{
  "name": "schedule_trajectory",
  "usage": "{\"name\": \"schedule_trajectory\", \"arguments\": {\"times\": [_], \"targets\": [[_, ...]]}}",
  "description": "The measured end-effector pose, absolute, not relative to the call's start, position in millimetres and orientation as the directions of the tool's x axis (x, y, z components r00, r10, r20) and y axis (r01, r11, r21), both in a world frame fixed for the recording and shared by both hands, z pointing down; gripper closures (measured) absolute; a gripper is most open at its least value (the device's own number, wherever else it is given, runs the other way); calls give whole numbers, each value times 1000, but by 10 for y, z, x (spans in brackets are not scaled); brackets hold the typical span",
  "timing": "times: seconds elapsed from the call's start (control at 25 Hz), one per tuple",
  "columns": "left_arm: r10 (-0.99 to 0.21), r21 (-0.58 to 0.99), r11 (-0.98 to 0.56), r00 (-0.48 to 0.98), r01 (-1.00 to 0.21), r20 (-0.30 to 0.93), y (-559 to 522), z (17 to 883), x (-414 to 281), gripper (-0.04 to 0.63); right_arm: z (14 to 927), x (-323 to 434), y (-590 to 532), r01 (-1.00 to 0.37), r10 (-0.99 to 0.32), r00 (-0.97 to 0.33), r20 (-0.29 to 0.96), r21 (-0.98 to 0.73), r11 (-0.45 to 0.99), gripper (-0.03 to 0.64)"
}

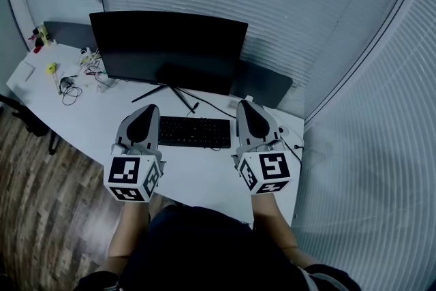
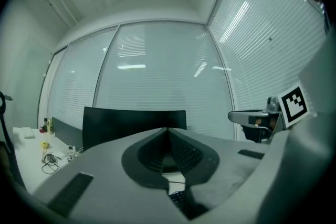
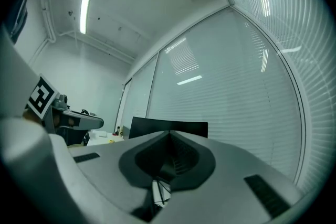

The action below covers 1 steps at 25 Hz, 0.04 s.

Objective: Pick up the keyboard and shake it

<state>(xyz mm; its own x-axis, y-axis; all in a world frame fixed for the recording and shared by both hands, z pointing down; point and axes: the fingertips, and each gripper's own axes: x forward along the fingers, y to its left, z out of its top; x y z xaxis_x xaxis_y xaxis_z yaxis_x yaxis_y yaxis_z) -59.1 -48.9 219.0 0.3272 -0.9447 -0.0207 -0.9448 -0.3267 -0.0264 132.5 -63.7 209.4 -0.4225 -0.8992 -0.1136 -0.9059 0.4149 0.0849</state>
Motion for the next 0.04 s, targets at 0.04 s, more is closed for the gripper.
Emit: {"name": "schedule_trajectory", "arguments": {"times": [0.04], "targets": [[-945, -27, -325, 326, -945, -21, -484, 2186, -588, 572, 2095, 1324, -638, -905, -899, -424, -113, 85, 416, 589]]}}
